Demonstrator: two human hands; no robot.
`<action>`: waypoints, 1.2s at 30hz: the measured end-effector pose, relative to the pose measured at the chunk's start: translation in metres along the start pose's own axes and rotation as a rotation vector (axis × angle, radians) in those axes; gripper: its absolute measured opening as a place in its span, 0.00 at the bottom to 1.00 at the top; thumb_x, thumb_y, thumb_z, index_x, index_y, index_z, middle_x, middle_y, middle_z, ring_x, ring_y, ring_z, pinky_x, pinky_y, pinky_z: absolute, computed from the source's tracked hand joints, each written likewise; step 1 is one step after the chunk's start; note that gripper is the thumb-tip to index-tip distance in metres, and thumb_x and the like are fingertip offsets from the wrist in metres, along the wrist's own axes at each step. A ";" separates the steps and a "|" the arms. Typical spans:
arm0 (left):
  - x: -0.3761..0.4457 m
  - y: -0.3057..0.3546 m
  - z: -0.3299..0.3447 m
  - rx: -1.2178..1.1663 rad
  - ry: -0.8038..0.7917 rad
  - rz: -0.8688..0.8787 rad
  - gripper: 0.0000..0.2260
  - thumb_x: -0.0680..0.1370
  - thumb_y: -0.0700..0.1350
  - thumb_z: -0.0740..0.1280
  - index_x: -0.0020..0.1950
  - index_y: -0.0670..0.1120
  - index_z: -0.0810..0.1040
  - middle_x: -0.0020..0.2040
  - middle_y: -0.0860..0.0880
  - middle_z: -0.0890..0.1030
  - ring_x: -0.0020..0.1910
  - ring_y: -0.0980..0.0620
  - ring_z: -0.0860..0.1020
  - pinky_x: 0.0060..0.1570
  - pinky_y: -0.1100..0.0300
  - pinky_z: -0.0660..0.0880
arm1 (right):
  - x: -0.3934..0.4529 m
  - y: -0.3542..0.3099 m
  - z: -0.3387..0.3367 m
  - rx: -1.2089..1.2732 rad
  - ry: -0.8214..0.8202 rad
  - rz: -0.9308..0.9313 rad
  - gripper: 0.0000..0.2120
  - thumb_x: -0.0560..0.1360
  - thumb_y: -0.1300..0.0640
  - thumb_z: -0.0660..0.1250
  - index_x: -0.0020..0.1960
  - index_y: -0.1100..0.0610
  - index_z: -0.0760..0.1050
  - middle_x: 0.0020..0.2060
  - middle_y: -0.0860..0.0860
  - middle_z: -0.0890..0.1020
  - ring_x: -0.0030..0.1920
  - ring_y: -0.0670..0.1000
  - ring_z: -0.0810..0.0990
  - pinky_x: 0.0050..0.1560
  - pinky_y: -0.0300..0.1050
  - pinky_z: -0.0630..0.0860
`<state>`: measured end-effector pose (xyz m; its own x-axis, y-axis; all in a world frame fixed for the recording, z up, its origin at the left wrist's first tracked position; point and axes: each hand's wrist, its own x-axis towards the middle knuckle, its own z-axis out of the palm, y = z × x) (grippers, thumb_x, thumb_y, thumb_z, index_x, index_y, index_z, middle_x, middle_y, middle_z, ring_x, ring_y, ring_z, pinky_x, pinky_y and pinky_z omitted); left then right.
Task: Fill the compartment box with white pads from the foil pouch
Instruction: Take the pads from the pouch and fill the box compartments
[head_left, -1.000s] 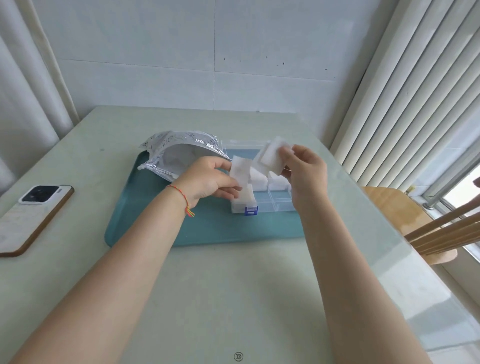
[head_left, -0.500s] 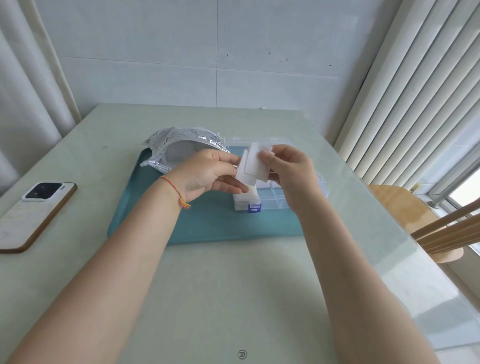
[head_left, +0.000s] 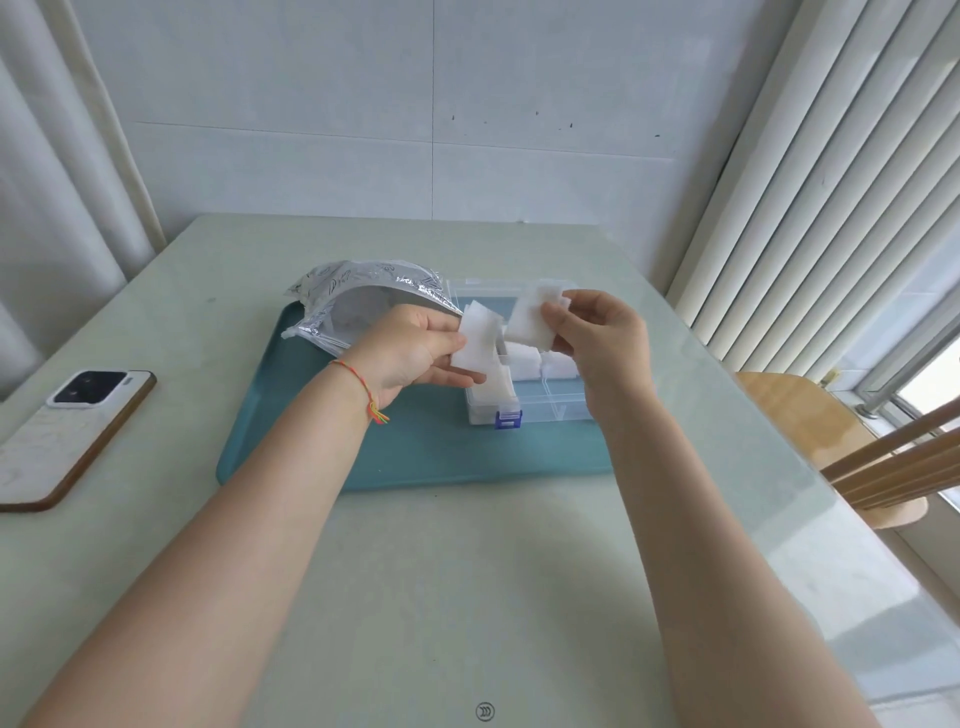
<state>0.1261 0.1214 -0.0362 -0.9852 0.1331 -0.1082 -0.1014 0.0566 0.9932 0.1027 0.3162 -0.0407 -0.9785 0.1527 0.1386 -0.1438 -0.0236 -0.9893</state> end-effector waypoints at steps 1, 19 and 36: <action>0.000 0.000 0.000 -0.012 0.032 -0.006 0.08 0.81 0.32 0.60 0.53 0.35 0.79 0.40 0.43 0.83 0.37 0.44 0.85 0.35 0.61 0.81 | 0.000 -0.002 -0.002 0.064 -0.027 0.020 0.03 0.74 0.64 0.72 0.47 0.60 0.80 0.39 0.56 0.83 0.41 0.55 0.82 0.50 0.53 0.82; -0.005 0.008 0.015 -0.172 0.051 -0.018 0.04 0.79 0.37 0.65 0.44 0.40 0.76 0.38 0.42 0.83 0.36 0.44 0.84 0.37 0.57 0.82 | -0.018 -0.007 0.013 -0.458 -0.224 -0.266 0.28 0.69 0.46 0.77 0.64 0.50 0.69 0.56 0.46 0.75 0.52 0.43 0.76 0.48 0.31 0.73; -0.007 0.019 0.036 -0.341 -0.146 -0.210 0.09 0.77 0.37 0.60 0.38 0.46 0.73 0.34 0.49 0.74 0.33 0.54 0.74 0.34 0.64 0.71 | -0.026 -0.020 0.018 -1.045 -0.458 -0.639 0.36 0.64 0.40 0.76 0.66 0.51 0.69 0.58 0.46 0.73 0.61 0.50 0.70 0.61 0.51 0.67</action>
<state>0.1360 0.1567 -0.0183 -0.9107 0.2935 -0.2906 -0.3622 -0.2295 0.9034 0.1282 0.2947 -0.0232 -0.7710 -0.5019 0.3918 -0.6200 0.7322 -0.2821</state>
